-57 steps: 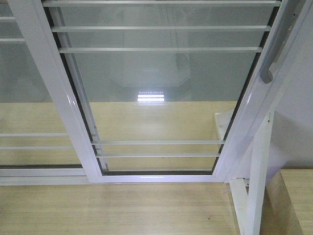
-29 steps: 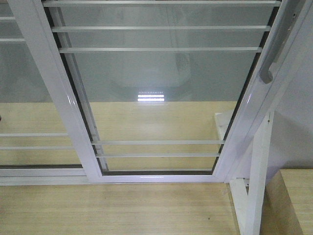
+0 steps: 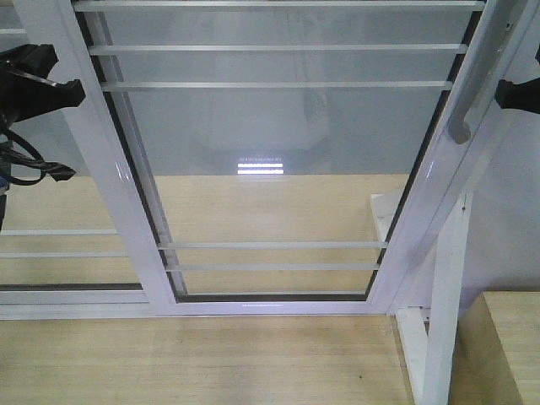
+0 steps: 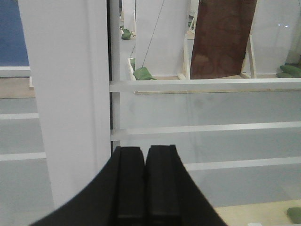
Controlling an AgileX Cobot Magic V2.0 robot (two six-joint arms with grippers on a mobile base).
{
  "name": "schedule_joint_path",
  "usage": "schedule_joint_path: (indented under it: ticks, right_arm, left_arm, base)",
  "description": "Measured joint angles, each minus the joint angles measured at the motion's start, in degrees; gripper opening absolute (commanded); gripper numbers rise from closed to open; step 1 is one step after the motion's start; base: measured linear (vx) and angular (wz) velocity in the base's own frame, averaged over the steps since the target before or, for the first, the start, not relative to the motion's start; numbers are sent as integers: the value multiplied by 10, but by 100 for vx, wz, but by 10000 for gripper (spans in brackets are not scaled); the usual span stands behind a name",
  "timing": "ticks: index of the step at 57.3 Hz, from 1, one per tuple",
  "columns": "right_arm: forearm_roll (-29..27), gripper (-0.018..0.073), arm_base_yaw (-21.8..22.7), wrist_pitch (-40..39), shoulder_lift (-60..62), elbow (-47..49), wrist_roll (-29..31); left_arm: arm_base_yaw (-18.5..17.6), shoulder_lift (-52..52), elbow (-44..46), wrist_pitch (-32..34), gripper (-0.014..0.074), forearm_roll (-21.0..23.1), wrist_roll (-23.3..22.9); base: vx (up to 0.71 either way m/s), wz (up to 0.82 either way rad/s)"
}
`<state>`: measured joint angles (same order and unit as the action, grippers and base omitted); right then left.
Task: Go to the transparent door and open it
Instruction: 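Raise both arms and bring the right gripper to the silver handle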
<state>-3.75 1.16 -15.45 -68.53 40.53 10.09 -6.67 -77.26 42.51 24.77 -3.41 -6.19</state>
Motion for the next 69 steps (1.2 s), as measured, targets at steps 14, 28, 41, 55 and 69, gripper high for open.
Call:
schedule_joint_path:
  ticks: [14,28,41,55,69]
  right_arm:
    - [-2,6,0,-1,-2,0,-5]
    - [-2,117,0,6,-2,0,-7]
    - [-2,398,0,6,-2,0,-8]
    - [-2,731,0,6,-2,0,-9]
    - [-2,703,0,-8,-21,1,-14]
  left_arm:
    - [0,0,2,11,21,0,-5]
    - [0,0,2,20,144,0,-6]
    - [0,-14,2,76,407,0,-5]
    - [0,-31,2,99,624,0,-5]
    - [0,-32,2,98,618,1,-5]
  base:
    - [0,0]
    - [0,0]
    - [0,0]
    - [0,0]
    - [0,0]
